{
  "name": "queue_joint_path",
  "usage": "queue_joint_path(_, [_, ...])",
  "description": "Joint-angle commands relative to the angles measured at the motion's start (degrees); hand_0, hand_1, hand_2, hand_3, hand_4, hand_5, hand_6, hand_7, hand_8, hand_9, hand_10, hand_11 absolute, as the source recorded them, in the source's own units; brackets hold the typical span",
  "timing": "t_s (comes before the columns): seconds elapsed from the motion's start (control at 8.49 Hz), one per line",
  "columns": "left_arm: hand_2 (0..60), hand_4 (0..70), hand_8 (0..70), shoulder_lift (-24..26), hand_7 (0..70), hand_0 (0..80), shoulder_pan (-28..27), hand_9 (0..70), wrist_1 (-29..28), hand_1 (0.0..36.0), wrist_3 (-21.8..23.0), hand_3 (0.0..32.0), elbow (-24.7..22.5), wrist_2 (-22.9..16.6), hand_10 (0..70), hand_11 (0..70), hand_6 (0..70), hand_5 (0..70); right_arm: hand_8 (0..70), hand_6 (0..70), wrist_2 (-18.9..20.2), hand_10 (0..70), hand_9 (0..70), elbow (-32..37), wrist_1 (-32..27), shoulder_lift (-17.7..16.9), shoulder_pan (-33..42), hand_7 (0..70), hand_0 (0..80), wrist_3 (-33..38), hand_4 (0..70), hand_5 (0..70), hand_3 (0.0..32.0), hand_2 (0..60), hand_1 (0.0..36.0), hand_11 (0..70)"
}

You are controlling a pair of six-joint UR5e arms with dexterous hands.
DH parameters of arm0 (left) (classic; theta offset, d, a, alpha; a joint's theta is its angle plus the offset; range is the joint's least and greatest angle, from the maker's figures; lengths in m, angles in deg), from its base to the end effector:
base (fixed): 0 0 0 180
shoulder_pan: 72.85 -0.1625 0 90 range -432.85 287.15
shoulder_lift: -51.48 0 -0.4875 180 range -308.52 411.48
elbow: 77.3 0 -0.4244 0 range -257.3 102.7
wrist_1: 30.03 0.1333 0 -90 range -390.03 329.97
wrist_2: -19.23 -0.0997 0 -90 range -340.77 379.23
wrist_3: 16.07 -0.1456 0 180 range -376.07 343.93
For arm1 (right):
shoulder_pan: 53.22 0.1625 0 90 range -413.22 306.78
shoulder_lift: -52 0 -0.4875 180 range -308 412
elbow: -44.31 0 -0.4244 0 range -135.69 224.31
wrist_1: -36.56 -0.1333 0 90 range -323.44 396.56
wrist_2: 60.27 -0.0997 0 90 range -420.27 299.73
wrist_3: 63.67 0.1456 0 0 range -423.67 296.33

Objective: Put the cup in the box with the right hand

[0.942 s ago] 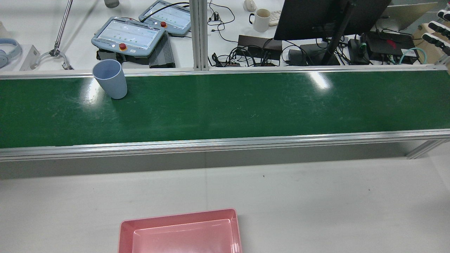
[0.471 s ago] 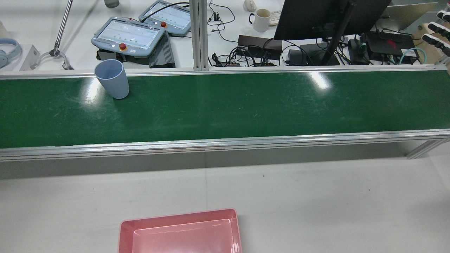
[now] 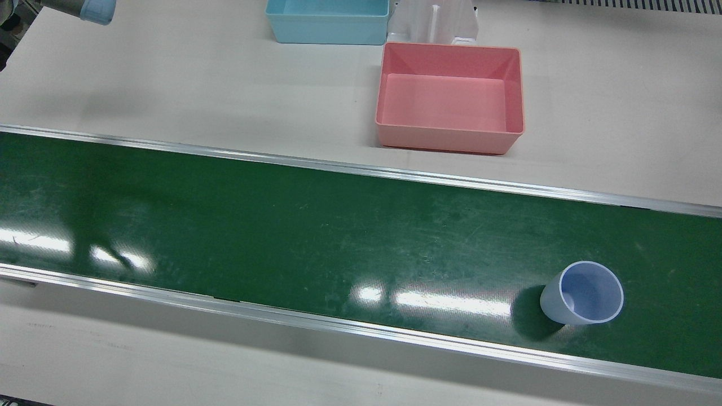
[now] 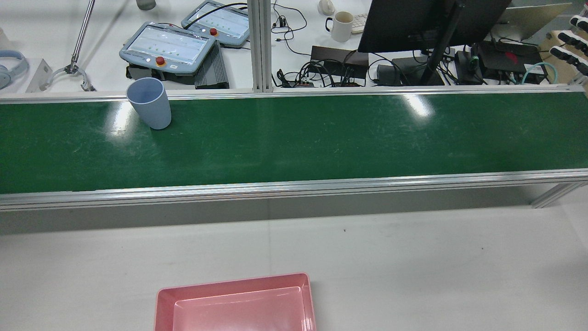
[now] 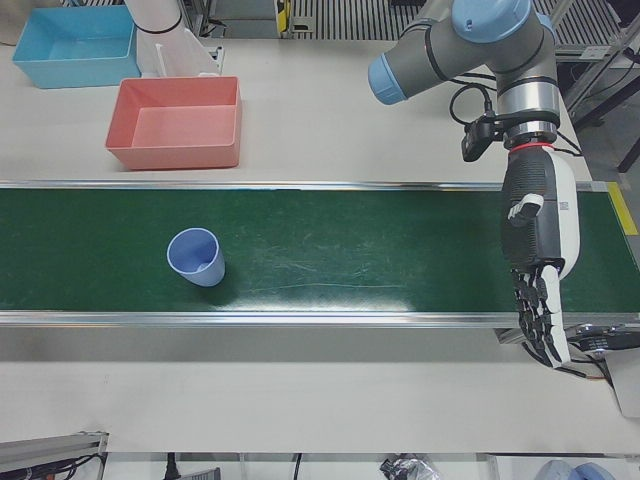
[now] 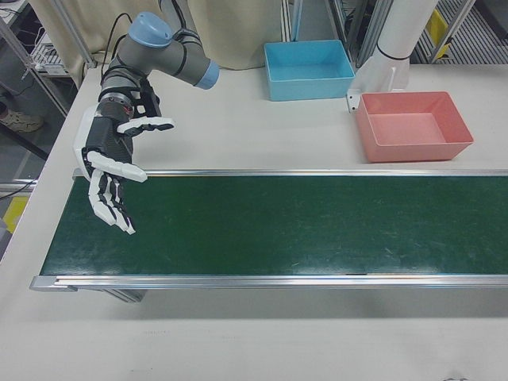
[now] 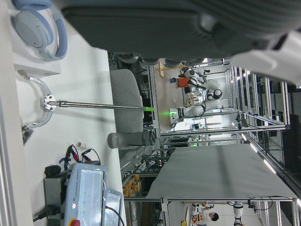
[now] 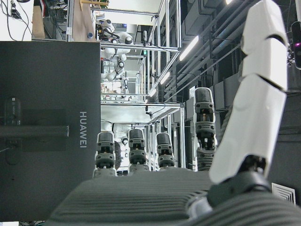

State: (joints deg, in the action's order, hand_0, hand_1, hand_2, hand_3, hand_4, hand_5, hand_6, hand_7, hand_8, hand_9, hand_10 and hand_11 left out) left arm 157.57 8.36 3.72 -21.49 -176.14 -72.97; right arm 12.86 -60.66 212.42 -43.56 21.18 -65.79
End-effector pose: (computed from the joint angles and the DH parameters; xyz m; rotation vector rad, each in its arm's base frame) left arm -0.0271 -0.6604 0.5728 -0.0993 1.9139 -2.2145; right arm 0.0265 -0.5579 0.6426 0.0033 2.4277 -1.9316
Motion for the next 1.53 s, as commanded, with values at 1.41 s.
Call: queue_joint_path(1.41, [0.0,0.0,0.0,0.0,0.0,0.0,0.0,0.0,-0.26,0.0,-0.03,0.0,-0.04,0.0,0.0,0.0,0.0,0.0,12.7,4.8,0.08,10.1,16.3,-0.67,0.01,-0.15,0.3,23.7,51.8,0.18,25.1,6.5,12.2,12.2,18.2,15.7])
